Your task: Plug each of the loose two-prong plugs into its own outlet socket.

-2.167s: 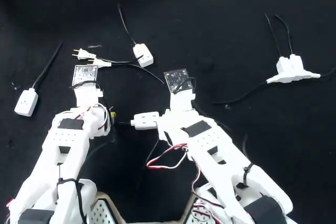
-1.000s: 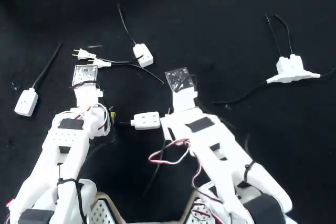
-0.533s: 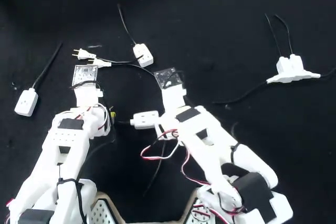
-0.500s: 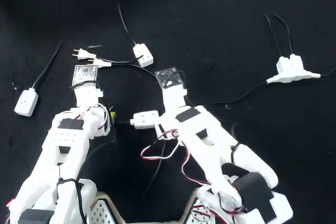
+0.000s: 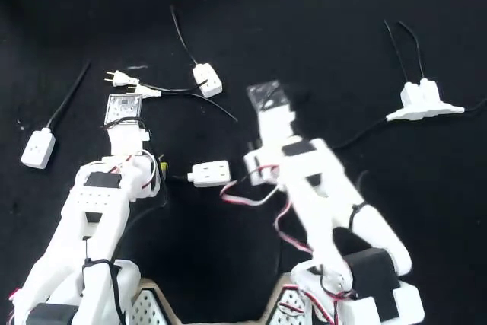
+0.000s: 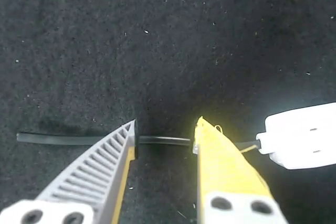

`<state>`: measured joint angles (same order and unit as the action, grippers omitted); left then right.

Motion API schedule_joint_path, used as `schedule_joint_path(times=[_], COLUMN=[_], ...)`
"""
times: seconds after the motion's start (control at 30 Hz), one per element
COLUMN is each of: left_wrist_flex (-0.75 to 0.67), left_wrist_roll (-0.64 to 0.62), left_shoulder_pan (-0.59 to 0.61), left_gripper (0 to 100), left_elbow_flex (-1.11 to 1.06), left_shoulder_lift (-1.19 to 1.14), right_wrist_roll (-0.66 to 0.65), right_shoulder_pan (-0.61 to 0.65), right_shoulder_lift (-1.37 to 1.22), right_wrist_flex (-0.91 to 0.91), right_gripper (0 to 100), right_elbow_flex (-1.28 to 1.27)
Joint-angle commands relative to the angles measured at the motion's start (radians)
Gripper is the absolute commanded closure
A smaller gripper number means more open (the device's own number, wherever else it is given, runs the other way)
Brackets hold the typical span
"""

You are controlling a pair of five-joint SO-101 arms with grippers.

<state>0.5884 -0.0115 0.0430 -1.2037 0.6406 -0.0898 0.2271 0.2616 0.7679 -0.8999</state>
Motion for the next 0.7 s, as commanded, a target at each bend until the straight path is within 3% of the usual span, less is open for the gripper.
schedule_joint_path(times=[0.0,0.13,0.33,0.4,0.53,0.67], left_wrist_flex=[-0.015,-0.014,-0.011,-0.009,-0.009,-0.009], left_wrist_roll=[-0.011,-0.011,-0.011,-0.011,-0.015,-0.017], left_shoulder_pan=[0.012,0.012,0.012,0.012,0.039,0.105], left_gripper=[81,81,81,81,81,81], left_elbow_flex=[0.012,0.010,0.008,0.008,0.010,0.018], left_shoulder_lift=[0.029,0.029,0.029,0.029,0.029,0.029], right_wrist_roll=[-0.167,-0.408,-0.468,-0.555,-0.701,-0.684], right_shoulder_pan=[-0.061,-0.060,-0.054,-0.018,0.064,0.129], right_shoulder_lift=[0.107,0.193,0.295,0.305,0.308,0.309], right_wrist_flex=[0.130,0.282,0.425,0.489,0.542,0.345], right_gripper=[98.8,98.8,98.8,98.8,98.8,98.8], right_elbow_flex=[0.154,0.271,0.496,0.512,0.351,0.071])
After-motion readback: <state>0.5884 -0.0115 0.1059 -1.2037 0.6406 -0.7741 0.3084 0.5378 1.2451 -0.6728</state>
